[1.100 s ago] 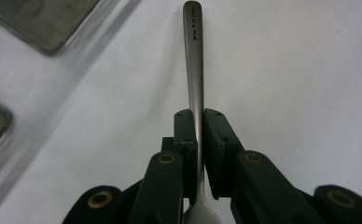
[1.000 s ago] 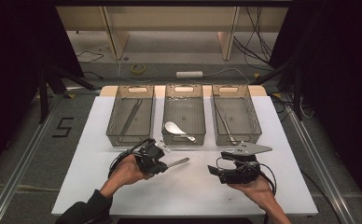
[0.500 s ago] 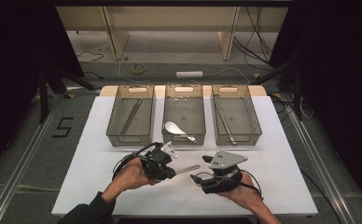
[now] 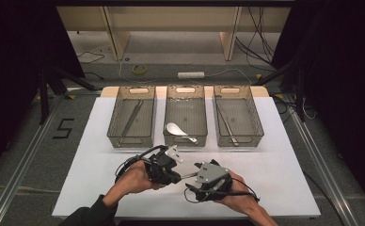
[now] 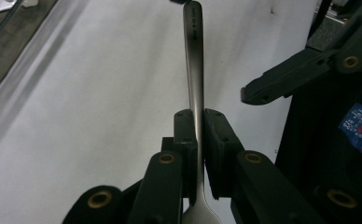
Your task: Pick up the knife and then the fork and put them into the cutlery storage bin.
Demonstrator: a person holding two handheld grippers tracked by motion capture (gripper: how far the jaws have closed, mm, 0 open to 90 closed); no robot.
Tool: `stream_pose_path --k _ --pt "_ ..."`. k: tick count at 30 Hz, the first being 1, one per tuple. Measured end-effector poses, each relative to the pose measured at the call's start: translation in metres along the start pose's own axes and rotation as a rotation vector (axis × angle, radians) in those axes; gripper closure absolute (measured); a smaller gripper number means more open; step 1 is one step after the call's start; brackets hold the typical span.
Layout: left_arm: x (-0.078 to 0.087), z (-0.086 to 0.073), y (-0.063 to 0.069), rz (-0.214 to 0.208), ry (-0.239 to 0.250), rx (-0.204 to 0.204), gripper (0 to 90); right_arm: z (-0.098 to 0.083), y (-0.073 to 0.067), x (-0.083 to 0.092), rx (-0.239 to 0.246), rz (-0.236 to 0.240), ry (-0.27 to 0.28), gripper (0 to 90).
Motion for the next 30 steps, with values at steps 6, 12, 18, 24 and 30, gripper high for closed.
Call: stream_pose_path --k 6,12,18,24,30 --pt "0.001 0.002 0.004 -0.022 0.001 -0.004 83.5 -0.005 -0.004 -0.006 0.074 -0.027 -0.035 41.3" --pt "0.000 0.004 0.009 -0.046 0.005 -0.014 83.5 -0.007 -0.007 -0.010 0.155 -0.041 -0.052 52.3" --pt "-0.002 0.005 0.012 -0.062 0.012 -0.001 83.4 -0.009 -0.010 -0.013 0.217 -0.049 -0.066 63.5" --pt "-0.002 0.002 0.013 -0.089 -0.014 -0.023 83.3 -0.012 -0.013 -0.013 0.289 -0.035 -0.082 76.8" --pt "-0.003 0.005 0.014 -0.082 -0.006 -0.033 77.4 -0.017 -0.022 -0.014 0.420 0.010 -0.129 87.4"
Point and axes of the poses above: each handheld gripper's, and its own axes: x roughly backward along the jaws, z roughly out of its top, y roughly to its right, the point moved 8 cm from there along -x, roughly forward along the jaws, and after that the axes turned 11 degrees about -x, right-handed, at the moved point
